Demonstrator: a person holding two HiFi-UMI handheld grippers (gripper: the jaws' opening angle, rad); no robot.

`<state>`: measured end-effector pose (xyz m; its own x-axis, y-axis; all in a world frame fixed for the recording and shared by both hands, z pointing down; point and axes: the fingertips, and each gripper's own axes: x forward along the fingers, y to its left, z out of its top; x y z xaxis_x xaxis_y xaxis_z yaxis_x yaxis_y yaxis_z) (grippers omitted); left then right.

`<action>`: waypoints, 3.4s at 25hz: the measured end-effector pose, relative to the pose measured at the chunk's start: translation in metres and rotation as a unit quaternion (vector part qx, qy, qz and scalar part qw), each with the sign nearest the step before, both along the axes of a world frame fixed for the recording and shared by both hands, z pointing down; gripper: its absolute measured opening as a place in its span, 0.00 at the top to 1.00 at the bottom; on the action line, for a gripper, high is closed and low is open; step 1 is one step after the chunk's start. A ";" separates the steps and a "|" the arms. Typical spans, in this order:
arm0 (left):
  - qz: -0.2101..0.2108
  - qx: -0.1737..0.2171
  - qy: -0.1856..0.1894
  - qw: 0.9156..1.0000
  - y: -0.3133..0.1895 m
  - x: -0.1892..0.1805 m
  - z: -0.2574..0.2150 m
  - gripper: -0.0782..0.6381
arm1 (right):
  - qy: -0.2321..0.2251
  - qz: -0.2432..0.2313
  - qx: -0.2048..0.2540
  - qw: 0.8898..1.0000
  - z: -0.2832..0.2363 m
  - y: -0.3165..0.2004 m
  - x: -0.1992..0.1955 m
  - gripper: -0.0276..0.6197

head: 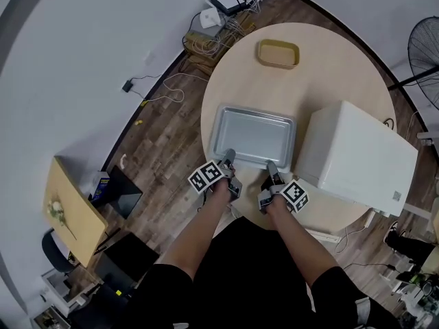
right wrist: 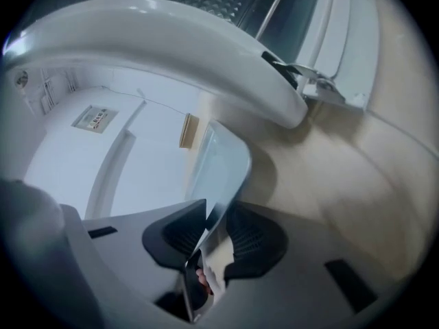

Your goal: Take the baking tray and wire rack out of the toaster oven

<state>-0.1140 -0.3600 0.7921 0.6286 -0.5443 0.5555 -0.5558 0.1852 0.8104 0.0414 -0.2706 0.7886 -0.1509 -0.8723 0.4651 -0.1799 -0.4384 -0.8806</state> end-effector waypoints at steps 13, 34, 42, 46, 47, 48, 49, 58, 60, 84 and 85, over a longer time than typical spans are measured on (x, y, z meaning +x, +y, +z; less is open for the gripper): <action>0.078 -0.036 -0.096 0.992 -0.001 0.007 0.008 0.74 | 0.033 -0.006 -0.088 0.996 0.013 -0.003 0.004 0.81; 0.170 0.037 -0.142 0.974 0.042 -0.010 -0.025 0.48 | 0.087 -0.081 -0.129 0.985 0.007 0.024 -0.006 0.63; 0.149 0.080 -0.098 0.981 0.093 -0.029 -0.067 0.48 | 0.124 -0.135 -0.074 0.980 -0.037 0.047 -0.021 0.63; 0.153 0.103 -0.070 0.980 0.140 -0.037 -0.090 0.49 | 0.152 -0.194 -0.016 0.969 -0.073 0.076 -0.040 0.64; 0.151 0.105 -0.058 0.981 0.153 -0.038 -0.097 0.53 | 0.162 -0.209 -0.002 0.964 -0.082 0.087 -0.043 0.65; 0.145 0.107 -0.042 0.983 0.165 -0.038 -0.104 0.59 | 0.175 -0.221 0.011 0.959 -0.091 0.098 -0.044 0.67; 0.137 0.112 -0.028 0.984 0.176 -0.039 -0.111 0.65 | 0.190 -0.231 0.023 0.954 -0.099 0.109 -0.043 0.71; 0.090 0.143 0.014 0.986 0.246 -0.048 -0.134 0.86 | 0.344 -0.222 0.069 0.910 -0.155 0.195 0.015 0.96; 0.103 0.143 0.028 0.984 0.258 -0.037 -0.136 0.86 | 0.364 -0.214 0.067 0.904 -0.164 0.210 0.029 0.96; 0.129 0.198 0.069 0.969 0.270 0.201 -0.174 0.86 | 0.296 -0.005 0.087 0.951 -0.181 0.308 0.264 0.95; 0.111 0.191 0.073 0.972 0.268 0.206 -0.172 0.86 | 0.291 -0.006 0.095 0.952 -0.179 0.304 0.272 0.95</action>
